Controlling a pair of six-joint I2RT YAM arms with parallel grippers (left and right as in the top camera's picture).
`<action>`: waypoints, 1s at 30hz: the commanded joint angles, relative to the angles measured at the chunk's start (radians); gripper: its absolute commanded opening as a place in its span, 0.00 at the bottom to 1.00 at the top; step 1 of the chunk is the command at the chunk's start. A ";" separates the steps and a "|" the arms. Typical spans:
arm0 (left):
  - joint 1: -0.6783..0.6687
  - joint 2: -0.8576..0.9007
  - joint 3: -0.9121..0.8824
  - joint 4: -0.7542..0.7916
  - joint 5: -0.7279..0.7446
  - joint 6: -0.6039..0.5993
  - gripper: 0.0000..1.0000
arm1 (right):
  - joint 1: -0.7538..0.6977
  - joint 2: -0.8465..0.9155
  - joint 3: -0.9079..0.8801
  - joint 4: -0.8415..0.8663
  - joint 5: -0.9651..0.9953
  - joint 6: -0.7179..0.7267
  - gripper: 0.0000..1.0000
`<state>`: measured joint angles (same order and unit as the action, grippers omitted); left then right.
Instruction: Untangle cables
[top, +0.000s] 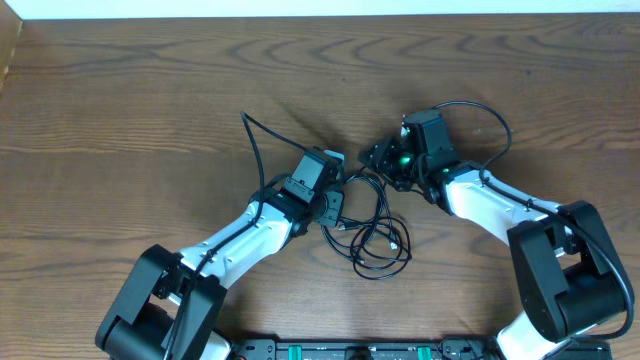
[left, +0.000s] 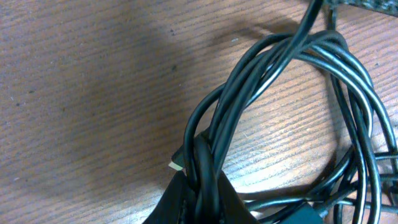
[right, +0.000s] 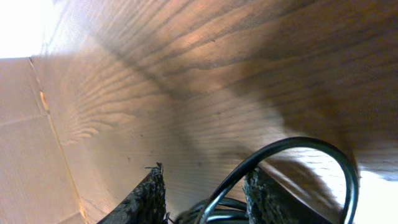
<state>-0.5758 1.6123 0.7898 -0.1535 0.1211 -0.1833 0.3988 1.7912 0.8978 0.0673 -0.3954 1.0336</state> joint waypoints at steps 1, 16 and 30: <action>0.003 0.002 -0.001 -0.003 -0.002 0.002 0.08 | 0.025 0.044 0.011 0.021 0.045 0.115 0.32; 0.003 0.002 -0.001 -0.003 -0.002 0.002 0.08 | -0.074 0.050 0.011 0.311 -0.011 -0.047 0.01; 0.003 -0.024 0.000 0.087 0.296 0.068 0.08 | -0.254 0.008 0.011 0.134 0.022 -0.021 0.01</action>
<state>-0.5762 1.6123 0.7898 -0.1162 0.1925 -0.1791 0.1307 1.8160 0.9047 0.2604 -0.4690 1.0557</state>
